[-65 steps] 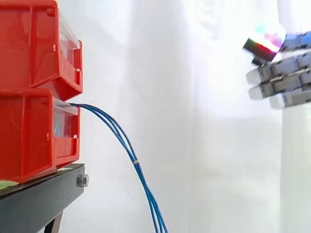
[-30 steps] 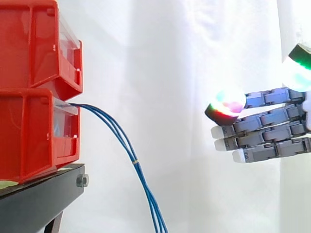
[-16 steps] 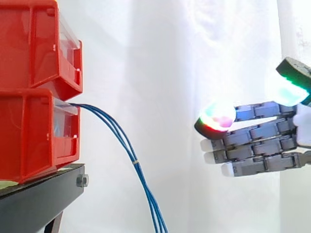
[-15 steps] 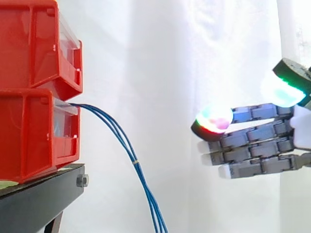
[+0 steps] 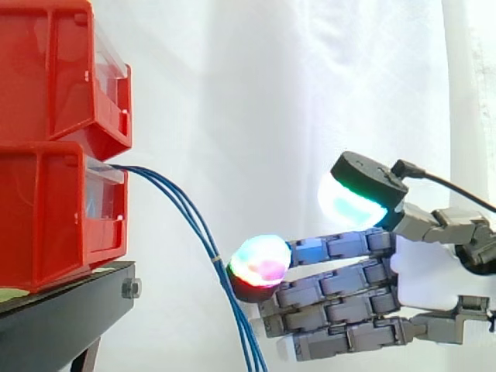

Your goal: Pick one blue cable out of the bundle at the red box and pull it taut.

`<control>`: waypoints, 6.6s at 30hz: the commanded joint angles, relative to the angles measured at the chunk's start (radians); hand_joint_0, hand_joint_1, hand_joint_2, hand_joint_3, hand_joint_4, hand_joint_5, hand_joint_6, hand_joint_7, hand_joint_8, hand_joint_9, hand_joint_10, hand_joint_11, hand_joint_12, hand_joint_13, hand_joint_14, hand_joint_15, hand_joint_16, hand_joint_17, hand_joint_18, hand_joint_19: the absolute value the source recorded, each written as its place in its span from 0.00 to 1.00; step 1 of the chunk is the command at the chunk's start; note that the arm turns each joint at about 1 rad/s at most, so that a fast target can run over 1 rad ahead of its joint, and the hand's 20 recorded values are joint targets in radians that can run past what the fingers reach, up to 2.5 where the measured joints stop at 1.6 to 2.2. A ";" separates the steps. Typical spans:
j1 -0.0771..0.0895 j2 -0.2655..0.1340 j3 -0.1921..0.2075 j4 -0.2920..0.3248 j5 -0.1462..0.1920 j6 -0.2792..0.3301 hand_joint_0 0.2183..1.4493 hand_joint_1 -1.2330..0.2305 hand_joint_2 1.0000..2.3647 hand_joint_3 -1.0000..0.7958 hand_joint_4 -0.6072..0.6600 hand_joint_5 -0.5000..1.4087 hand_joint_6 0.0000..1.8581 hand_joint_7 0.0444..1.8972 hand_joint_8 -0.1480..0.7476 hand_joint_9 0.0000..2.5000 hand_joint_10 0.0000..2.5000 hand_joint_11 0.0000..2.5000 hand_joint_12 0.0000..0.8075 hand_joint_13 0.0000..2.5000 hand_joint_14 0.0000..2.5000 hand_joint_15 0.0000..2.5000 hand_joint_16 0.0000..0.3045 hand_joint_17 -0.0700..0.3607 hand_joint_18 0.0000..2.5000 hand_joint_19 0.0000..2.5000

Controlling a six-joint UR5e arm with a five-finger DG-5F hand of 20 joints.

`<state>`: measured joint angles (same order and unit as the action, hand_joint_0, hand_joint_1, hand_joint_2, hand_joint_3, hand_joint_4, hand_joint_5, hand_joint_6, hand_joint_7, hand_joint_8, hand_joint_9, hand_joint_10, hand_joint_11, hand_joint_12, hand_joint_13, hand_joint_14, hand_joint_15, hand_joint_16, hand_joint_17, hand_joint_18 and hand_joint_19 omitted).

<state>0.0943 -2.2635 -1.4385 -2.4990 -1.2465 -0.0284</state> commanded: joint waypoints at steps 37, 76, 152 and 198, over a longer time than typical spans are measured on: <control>0.019 -0.134 0.104 0.089 -0.010 -0.074 0.24 0.38 0.00 0.28 0.81 0.18 0.27 0.45 0.50 0.12 0.00 0.00 0.45 0.02 0.00 0.02 0.19 0.47 0.01 0.04; 0.067 -0.156 0.135 0.135 -0.011 -0.123 0.31 0.34 0.00 0.30 0.73 0.20 0.27 0.60 0.49 0.12 0.00 0.00 0.43 0.03 0.00 0.01 0.18 0.45 0.03 0.04; 0.058 -0.160 0.162 0.135 0.045 -0.159 0.28 0.36 0.00 0.30 0.68 0.17 0.41 0.42 0.51 0.15 0.00 0.02 0.44 0.06 0.00 0.01 0.18 0.45 0.07 0.04; 0.050 -0.159 0.217 -0.021 0.039 -0.054 0.38 0.22 0.02 0.52 0.51 0.17 0.49 0.40 0.53 0.20 0.00 0.08 0.45 0.11 0.00 0.01 0.18 0.45 0.15 0.02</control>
<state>0.1449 -2.4224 -1.2315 -2.4897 -1.2062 -0.0941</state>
